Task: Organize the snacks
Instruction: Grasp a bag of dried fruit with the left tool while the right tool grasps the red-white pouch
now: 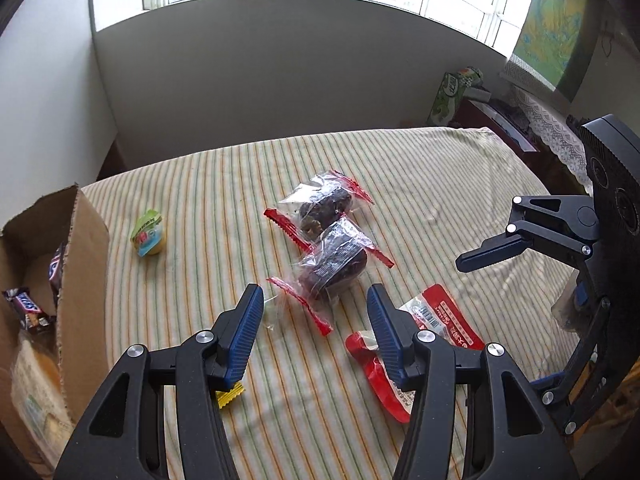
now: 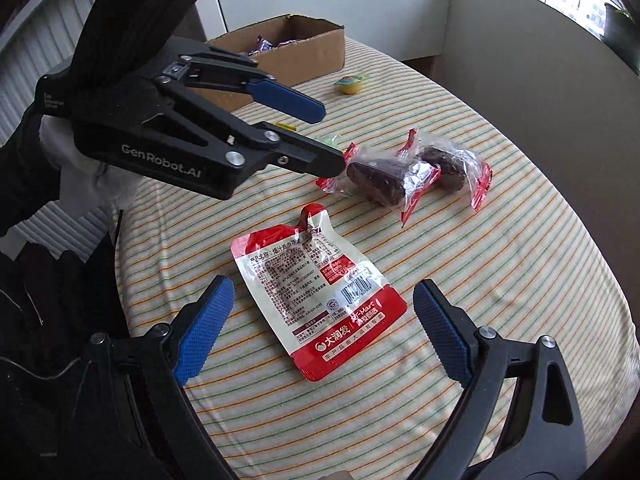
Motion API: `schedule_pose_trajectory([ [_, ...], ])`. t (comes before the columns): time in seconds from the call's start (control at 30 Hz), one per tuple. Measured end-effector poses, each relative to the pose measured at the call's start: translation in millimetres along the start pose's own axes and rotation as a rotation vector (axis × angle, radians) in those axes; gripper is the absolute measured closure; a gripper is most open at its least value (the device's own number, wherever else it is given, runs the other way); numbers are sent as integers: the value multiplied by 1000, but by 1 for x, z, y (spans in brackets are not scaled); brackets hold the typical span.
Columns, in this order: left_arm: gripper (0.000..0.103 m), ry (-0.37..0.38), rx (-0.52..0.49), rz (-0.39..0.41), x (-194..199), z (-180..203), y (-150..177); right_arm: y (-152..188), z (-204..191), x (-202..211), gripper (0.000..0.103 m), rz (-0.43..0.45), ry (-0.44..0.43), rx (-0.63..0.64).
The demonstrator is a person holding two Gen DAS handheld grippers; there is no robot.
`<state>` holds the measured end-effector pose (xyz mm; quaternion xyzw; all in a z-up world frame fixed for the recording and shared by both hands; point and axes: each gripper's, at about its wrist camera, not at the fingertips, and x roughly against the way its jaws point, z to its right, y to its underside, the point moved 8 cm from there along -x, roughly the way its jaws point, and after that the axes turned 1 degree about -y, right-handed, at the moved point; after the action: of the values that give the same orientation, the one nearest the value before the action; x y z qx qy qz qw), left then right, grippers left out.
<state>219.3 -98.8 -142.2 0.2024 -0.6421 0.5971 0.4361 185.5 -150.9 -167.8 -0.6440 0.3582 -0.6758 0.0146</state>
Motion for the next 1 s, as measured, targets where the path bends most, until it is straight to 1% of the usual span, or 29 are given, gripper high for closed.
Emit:
schedule_pose_trajectory([
  [0.1, 50, 37, -9, -24, -12, 4, -4, -4, -4, -6, 10, -11, -40, 52],
  [0.3, 50, 32, -52, -50, -29, 6, -9, -7, -2, -22, 10, -35, -105, 100],
  [0.43, 50, 47, -59, -61, -38, 8, -11, -7, -1, -29, 10, -47, -133, 109],
  [0.53, 50, 62, -62, -61, -42, 10, -13, -5, -4, -38, 10, -75, -149, 117],
  [0.6, 50, 65, -69, -60, -43, 11, -13, -3, -6, -43, 10, -88, -136, 134],
  [0.67, 50, 74, -67, -59, -42, 11, -13, -2, -8, -43, 10, -80, -120, 148],
  [0.8, 51, 84, -73, -55, -41, 12, -12, 2, -11, -41, 10, -77, -109, 137],
  [0.87, 52, 73, -93, -52, -39, 12, -10, 6, -14, -37, 10, -78, -99, 138],
  [1.0, 53, 64, -121, -52, -37, 15, -10, 4, -17, -40, 10, -79, -77, 141],
])
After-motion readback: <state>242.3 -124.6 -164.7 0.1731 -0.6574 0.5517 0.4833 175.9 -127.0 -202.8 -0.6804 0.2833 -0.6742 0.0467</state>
